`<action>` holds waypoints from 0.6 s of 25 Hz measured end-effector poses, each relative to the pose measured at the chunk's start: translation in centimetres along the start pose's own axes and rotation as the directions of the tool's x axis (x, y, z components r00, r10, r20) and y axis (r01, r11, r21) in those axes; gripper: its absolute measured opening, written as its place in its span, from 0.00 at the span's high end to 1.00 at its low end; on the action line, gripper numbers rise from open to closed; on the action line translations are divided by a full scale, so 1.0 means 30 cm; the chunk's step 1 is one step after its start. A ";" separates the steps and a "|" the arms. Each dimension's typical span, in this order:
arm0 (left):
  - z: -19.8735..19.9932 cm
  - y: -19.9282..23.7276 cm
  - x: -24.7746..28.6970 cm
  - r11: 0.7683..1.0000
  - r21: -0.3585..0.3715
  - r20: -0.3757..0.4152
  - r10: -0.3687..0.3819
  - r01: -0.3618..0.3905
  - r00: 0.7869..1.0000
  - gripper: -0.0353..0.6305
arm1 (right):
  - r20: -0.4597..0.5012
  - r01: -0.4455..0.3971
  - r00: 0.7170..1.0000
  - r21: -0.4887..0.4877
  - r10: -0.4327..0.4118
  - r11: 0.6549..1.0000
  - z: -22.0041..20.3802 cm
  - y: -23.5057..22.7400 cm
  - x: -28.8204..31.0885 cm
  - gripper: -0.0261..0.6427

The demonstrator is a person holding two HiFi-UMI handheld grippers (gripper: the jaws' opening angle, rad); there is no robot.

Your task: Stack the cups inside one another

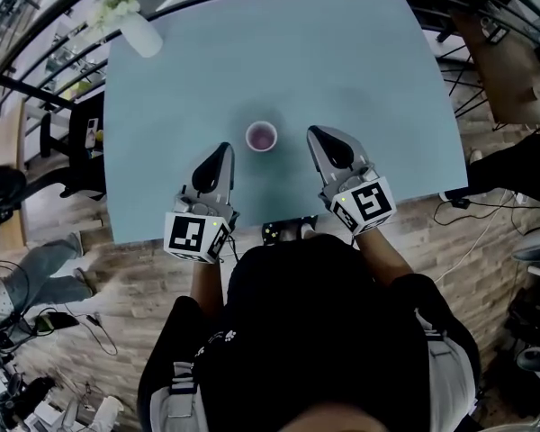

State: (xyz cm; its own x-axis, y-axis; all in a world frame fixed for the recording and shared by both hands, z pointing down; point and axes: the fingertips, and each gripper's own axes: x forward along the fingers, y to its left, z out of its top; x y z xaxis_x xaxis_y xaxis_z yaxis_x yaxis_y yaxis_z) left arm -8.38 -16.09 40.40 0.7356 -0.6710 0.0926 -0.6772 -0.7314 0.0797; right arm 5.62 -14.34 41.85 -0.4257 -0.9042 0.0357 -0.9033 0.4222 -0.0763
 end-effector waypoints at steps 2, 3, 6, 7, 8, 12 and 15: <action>0.003 0.009 -0.001 1.000 0.001 0.005 0.004 -0.004 1.000 0.96 | -0.007 -0.003 1.000 -0.010 0.003 1.000 -0.001 0.003 0.011 0.95; 0.005 0.010 -0.001 1.000 0.000 0.008 0.006 -0.006 1.000 0.96 | -0.009 -0.004 1.000 -0.009 0.004 1.000 -0.003 0.004 0.014 0.95; 0.001 0.009 -0.012 1.000 -0.006 0.006 0.015 -0.015 1.000 0.96 | -0.012 -0.010 1.000 -0.003 0.010 1.000 -0.007 0.007 0.013 0.95; 0.001 0.009 -0.015 1.000 -0.009 0.004 0.021 -0.021 1.000 0.96 | -0.011 -0.012 1.000 -0.003 0.012 1.000 -0.006 0.007 0.012 0.95; 0.002 0.009 -0.018 1.000 -0.012 0.001 0.027 -0.027 1.000 0.96 | -0.010 -0.014 1.000 -0.002 0.014 1.000 -0.003 0.007 0.011 0.95; 0.004 0.017 -0.027 0.999 -0.009 0.006 0.036 -0.036 0.999 0.96 | -0.007 -0.023 1.000 0.000 0.023 1.000 0.005 0.013 0.014 0.95; 0.001 0.020 -0.032 0.999 -0.008 0.005 0.041 -0.041 0.999 0.96 | -0.004 -0.028 1.000 0.000 0.028 1.000 0.006 0.017 0.021 0.95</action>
State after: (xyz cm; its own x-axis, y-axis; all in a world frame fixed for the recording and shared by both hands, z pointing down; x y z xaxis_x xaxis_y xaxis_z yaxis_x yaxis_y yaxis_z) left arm -9.49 -15.89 40.32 0.7073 -0.7011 0.0911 -0.7069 -0.7023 0.0837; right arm 4.90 -14.70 41.67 -0.4512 -0.8916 0.0372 -0.8909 0.4476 -0.0777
